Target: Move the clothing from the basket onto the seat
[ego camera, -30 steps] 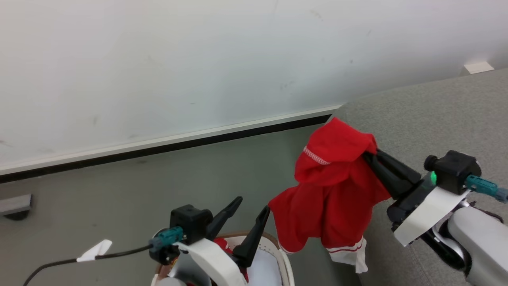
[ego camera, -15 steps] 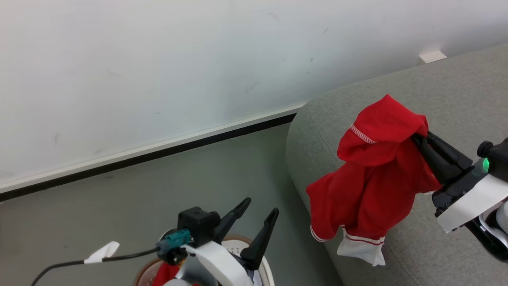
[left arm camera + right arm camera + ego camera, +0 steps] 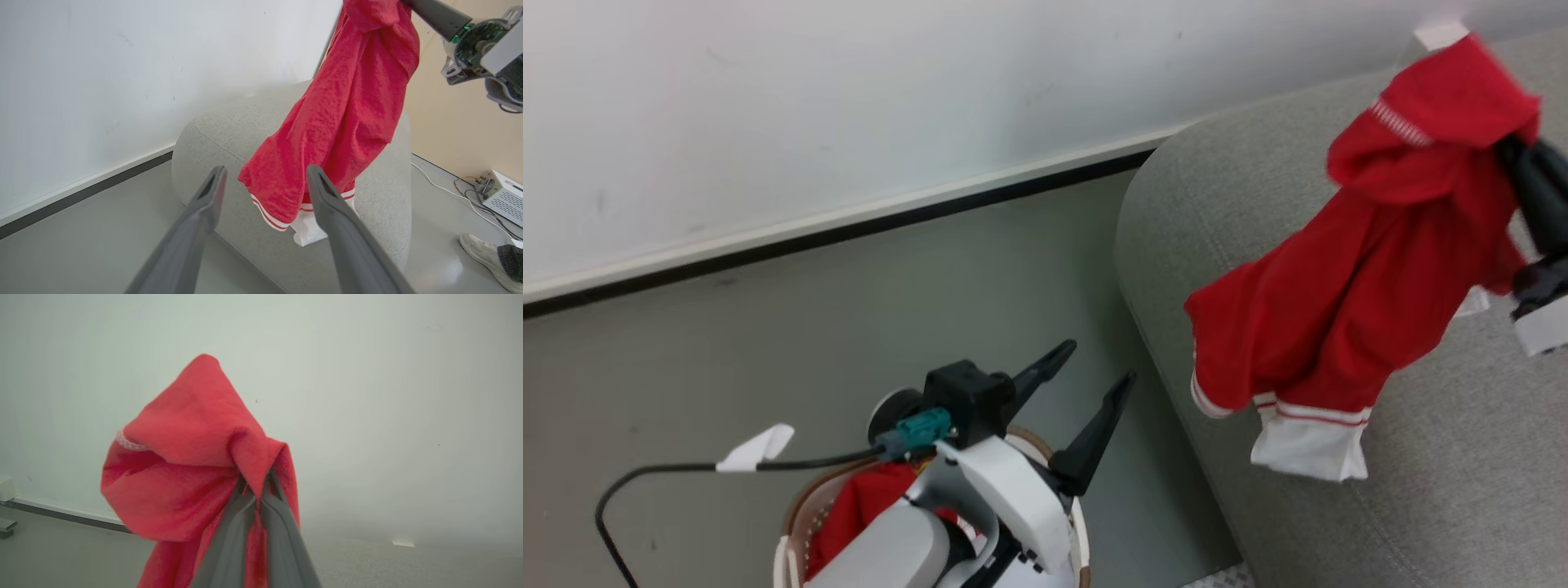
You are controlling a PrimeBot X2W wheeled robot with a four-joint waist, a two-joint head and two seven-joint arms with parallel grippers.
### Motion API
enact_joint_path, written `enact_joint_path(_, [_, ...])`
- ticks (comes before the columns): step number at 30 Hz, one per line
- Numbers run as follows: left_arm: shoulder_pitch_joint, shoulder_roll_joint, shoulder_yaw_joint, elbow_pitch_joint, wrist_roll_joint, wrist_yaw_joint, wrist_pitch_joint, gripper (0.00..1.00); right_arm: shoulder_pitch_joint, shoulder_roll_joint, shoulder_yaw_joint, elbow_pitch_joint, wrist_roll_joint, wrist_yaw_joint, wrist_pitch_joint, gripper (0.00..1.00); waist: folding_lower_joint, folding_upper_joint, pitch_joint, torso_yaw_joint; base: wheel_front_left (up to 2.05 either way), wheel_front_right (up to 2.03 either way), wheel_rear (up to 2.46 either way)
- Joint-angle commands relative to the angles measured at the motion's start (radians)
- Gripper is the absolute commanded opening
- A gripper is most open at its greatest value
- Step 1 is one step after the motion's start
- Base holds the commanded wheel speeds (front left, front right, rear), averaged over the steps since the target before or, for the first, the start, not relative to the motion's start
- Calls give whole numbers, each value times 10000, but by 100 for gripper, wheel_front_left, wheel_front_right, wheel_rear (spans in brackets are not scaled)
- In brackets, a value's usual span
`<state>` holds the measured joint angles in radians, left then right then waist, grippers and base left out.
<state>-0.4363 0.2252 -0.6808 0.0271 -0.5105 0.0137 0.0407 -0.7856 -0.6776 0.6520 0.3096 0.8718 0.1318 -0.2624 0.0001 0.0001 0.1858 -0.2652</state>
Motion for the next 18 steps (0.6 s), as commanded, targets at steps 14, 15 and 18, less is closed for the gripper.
enact_joint_path(14, [-2672,-399,-267,7,796,-538,432,100,-3313,-1087,-1989,1982,-323,-23,-19,0,-1,-1,3624,1332,0,0,0])
enact_joint_path(15, [-2806,-448,-265,35,821,-549,388,100,-3588,-1214,-2086,2134,-348,-23,-13,0,-1,-1,3769,1407,0,0,0])
enact_joint_path(18, [-3097,-579,-255,142,856,-569,266,100,-4331,-1571,-2362,2594,-352,-23,-2,0,-1,-1,4079,1606,0,0,0])
